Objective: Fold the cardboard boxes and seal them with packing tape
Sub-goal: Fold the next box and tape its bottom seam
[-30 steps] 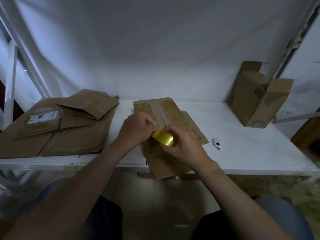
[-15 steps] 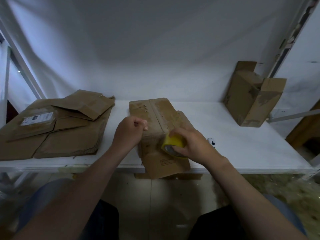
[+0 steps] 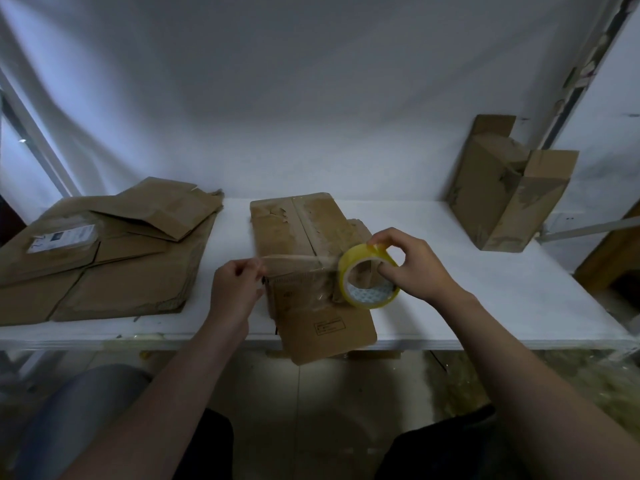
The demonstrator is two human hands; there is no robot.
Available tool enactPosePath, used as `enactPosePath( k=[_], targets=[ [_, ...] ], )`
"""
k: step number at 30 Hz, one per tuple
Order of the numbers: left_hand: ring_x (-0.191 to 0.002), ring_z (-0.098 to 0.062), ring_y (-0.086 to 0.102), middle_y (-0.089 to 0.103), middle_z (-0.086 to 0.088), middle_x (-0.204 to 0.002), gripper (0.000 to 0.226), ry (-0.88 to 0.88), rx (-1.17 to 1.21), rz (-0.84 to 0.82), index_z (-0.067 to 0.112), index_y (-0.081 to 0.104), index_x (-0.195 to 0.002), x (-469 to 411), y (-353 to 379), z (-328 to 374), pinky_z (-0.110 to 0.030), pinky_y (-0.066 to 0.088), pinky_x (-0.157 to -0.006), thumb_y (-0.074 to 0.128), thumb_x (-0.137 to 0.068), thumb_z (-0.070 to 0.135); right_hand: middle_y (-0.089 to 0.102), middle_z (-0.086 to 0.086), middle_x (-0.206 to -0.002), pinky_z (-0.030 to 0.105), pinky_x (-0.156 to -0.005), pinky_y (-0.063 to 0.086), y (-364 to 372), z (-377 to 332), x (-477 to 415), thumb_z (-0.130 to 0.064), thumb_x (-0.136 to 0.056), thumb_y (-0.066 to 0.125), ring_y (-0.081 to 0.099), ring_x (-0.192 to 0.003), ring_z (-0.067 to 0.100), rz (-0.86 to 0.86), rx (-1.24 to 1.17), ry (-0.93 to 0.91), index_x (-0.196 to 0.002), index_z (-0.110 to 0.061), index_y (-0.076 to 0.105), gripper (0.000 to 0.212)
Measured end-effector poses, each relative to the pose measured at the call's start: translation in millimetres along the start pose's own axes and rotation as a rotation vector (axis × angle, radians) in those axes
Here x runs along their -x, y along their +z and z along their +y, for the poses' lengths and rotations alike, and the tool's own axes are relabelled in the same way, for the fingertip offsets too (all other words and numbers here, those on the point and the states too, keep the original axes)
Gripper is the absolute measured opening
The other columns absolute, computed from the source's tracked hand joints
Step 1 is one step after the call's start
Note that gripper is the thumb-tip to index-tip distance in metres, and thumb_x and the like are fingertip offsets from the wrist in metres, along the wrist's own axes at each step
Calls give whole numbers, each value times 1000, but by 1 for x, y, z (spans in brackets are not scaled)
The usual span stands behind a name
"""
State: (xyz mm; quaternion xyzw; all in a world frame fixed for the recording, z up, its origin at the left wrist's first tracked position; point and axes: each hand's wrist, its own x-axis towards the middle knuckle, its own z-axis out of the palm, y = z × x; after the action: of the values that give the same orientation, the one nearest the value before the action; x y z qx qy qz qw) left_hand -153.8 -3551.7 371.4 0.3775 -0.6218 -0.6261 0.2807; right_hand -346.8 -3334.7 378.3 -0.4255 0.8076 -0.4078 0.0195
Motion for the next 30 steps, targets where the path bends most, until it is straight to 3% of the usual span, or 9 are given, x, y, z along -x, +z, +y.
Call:
enactPosePath(
  k=[3,6,10,13,18,23,27,30],
  targets=[
    [-99,-20,63,67,-7,-106,14,-35,14,33,20,63,-94,-9,2,-7,-37,52,-87,53,-104,22,71,-11,-100,45,-91,56,14,8,-13,-8,-76,70,66,-101,10,-31,-103,84,-100,-35,70,36],
    [-100,-22,70,68,-10,-109,21,-56,52,30,6,62,-114,-19,3,-12,-35,59,-85,50,-106,22,74,-9,-95,43,-88,59,29,13,-18,-4,-78,73,70,-96,9,-31,-175,113,-97,-31,73,33],
    [-100,-28,69,64,-5,-110,14,-62,104,40,15,57,-116,-35,1,0,-42,60,-85,50,-106,22,72,-8,-89,31,-85,58,34,8,-23,-4,-79,72,69,-92,6,36,-185,108,-93,-32,73,32],
    [-96,-30,71,63,-5,-112,16,-80,106,3,15,57,-119,-40,0,6,-41,60,-80,50,-106,22,69,-10,-84,34,-80,59,32,4,-23,-8,-77,73,69,-88,7,69,-177,139,-93,-35,72,30],
    [-100,-30,70,63,-6,-114,10,-83,185,-27,18,60,-111,-42,3,18,-43,60,-86,54,-105,22,70,-14,-85,39,-77,59,27,-6,-22,-17,-75,75,67,-83,10,170,-143,146,-89,-38,72,25],
    [-99,-25,70,65,-2,-109,10,45,133,-26,31,57,-96,-50,0,45,-41,59,-88,55,-104,27,70,4,-86,46,-68,58,25,-21,-24,-11,-79,74,65,-73,26,241,-210,129,-89,-32,71,24],
    [-99,-24,69,66,1,-104,11,82,-23,34,30,57,-94,-52,-20,32,-45,59,-89,53,-104,28,66,-6,-82,43,-67,58,46,-33,-20,-11,-75,73,62,-69,18,168,-187,127,-90,-34,71,27],
    [-100,-26,68,66,-4,-103,11,10,-44,46,22,59,-96,-50,-36,14,-45,58,-90,52,-104,23,65,-15,-87,38,-72,58,62,-38,-17,-18,-76,74,61,-77,8,101,-106,100,-90,-42,67,29]
  ],
)
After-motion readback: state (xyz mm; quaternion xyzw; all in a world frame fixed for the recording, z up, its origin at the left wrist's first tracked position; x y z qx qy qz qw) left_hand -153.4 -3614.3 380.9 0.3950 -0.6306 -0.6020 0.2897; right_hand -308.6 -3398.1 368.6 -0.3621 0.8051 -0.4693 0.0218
